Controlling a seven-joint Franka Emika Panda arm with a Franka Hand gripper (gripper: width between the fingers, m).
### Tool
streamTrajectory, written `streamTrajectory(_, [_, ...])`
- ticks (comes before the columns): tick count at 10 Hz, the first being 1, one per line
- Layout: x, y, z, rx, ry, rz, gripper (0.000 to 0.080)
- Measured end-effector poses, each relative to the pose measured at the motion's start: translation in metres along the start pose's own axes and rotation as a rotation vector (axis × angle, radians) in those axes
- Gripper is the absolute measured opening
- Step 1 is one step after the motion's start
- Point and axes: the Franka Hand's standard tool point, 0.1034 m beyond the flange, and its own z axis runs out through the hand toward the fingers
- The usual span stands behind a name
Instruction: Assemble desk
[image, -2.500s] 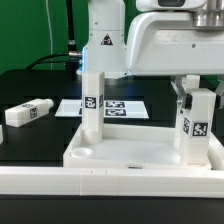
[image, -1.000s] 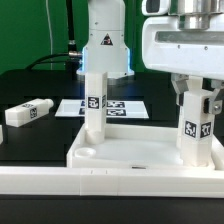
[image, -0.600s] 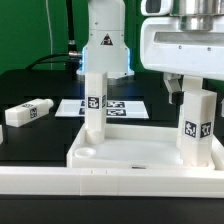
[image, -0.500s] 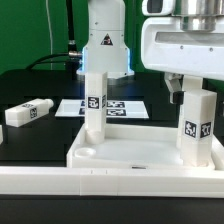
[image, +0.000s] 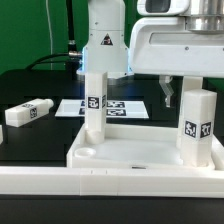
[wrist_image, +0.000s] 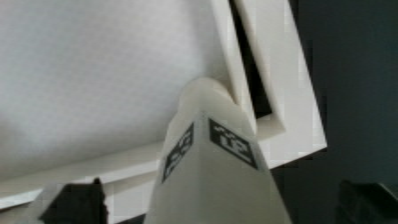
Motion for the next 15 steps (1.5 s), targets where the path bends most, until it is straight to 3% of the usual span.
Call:
streamTrajectory(10, [0.0042,0.0052,-0.0006,-0.043,0.008,-0.700,0.0649])
streamTrajectory(11, [0.0046,0.0060,-0.0005,-0.044,0.007,-0.728,0.0552])
streamTrajectory(12, [0.0047,0.0063,-0.0004,-0.044,0.007,-0.718,0.0552])
streamTrajectory(13, [0.0046,0.0064,-0.0004,-0.044,0.007,-0.707,0.0370])
streamTrajectory(14, [0.0044,0.0067,-0.0001,-0.043,0.007,-0.681,0.0290])
streamTrajectory(15, [0.0046,0.0069,-0.0001,-0.043,0.007,-0.681,0.0290])
